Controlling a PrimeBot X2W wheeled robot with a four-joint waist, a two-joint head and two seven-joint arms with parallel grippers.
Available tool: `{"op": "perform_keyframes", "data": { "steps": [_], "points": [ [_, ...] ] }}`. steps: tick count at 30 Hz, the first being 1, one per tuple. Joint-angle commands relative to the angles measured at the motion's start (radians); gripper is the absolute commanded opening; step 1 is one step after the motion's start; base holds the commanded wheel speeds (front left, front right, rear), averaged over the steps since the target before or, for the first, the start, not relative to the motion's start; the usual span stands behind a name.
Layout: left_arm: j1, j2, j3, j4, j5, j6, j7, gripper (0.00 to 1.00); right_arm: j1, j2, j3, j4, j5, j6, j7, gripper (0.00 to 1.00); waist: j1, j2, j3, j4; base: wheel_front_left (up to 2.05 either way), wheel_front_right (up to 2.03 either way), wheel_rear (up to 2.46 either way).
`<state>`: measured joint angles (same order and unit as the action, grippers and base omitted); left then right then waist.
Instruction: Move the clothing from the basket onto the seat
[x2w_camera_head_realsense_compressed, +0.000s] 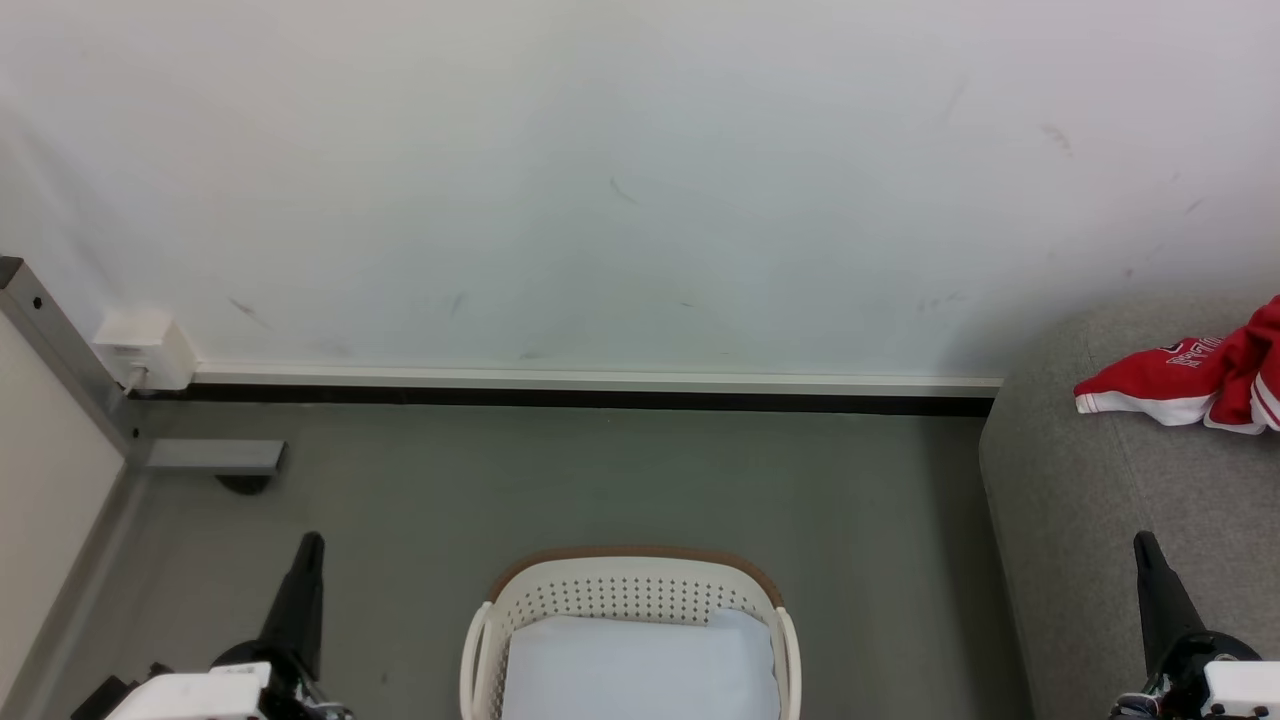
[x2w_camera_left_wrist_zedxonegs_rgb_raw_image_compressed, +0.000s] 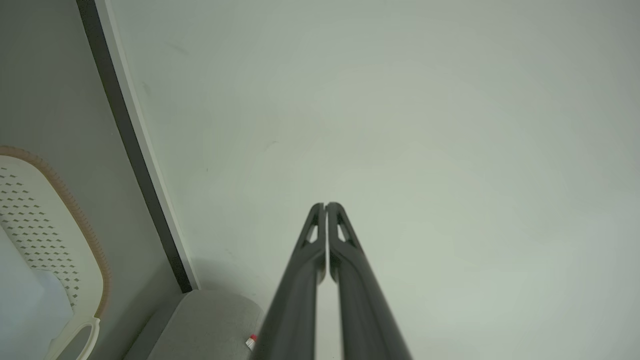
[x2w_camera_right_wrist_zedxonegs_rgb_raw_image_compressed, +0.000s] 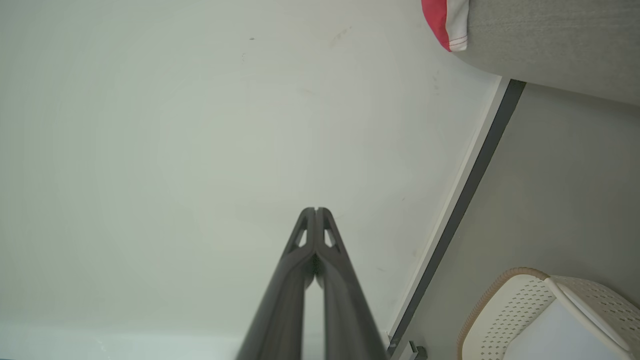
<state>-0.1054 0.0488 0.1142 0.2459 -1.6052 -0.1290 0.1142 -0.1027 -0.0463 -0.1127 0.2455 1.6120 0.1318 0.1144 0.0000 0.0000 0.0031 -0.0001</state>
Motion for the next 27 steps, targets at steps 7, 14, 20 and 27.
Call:
{"op": "perform_keyframes", "data": {
  "steps": [7,14,20,27],
  "points": [
    [-0.007,0.002,0.003,-0.003,-0.014,-0.004,0.004,0.0,-0.012,-0.007,-0.004,-0.003,0.002,-0.002,0.003,0.0,0.0,0.0,0.0,0.0,0.0,0.0,0.0],
    [-0.007,0.002,0.003,-0.003,-0.014,-0.004,0.004,0.0,-0.012,-0.007,-0.004,-0.003,0.002,-0.002,0.003,0.0,0.0,0.0,0.0,0.0,0.0,0.0,0.0],
    [-0.007,0.002,0.003,-0.003,-0.014,-0.004,0.004,0.0,-0.012,-0.007,-0.004,-0.003,0.002,-0.002,0.003,0.0,0.0,0.0,0.0,0.0,0.0,0.0,0.0],
    [-0.007,0.002,0.003,-0.003,-0.014,-0.004,0.004,0.0,-0.012,-0.007,-0.004,-0.003,0.002,-0.002,0.003,0.0,0.0,0.0,0.0,0.0,0.0,0.0,0.0]
  ]
}}
